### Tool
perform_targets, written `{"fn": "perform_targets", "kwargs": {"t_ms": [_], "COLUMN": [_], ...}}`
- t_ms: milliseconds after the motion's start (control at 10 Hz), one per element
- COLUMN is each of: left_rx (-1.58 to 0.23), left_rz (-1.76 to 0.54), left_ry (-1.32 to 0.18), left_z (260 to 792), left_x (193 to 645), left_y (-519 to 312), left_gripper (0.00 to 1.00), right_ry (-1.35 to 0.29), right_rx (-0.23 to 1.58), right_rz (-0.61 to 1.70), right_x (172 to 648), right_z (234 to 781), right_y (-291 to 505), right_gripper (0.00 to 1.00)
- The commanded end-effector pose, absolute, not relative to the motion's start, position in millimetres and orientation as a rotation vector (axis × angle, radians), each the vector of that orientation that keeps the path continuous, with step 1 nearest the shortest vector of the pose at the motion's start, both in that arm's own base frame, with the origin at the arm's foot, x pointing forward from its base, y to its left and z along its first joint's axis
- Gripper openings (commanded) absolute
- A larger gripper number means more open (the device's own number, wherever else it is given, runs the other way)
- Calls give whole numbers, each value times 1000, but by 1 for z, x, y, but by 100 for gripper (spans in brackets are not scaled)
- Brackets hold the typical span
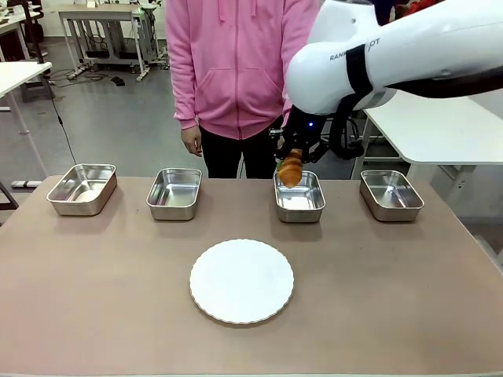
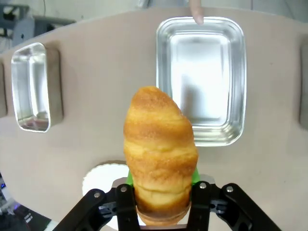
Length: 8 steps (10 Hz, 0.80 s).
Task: Place the bread in the container.
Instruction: Place the Butter Roll into the Airtight Container indicated by the human.
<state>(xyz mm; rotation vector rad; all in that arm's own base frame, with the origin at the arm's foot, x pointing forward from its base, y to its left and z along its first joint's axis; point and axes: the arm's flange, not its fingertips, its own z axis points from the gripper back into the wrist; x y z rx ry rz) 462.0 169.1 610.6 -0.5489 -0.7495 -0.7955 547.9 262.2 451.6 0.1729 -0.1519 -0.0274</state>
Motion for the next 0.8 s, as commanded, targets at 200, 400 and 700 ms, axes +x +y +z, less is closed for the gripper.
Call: {"fn": "perform_targets", "kwargs": {"t_ms": [200, 400, 700], "left_rx": [-551, -551, -551], "left_rz": [-809, -809, -809], "left_ry": [-758, -758, -758], "left_z": [612, 612, 612], "left_x": [461, 461, 461], "left_y": [168, 168, 168], "left_gripper": [100, 100, 100], "right_ry": [-121, -121, -156], "right_rx": [170, 170, 131], "right_rz": [9, 9, 17], "right_x": [560, 560, 574], "right_z": [441, 441, 427], "right_y": [255, 255, 254], "right_gripper": [44, 44, 44]}}
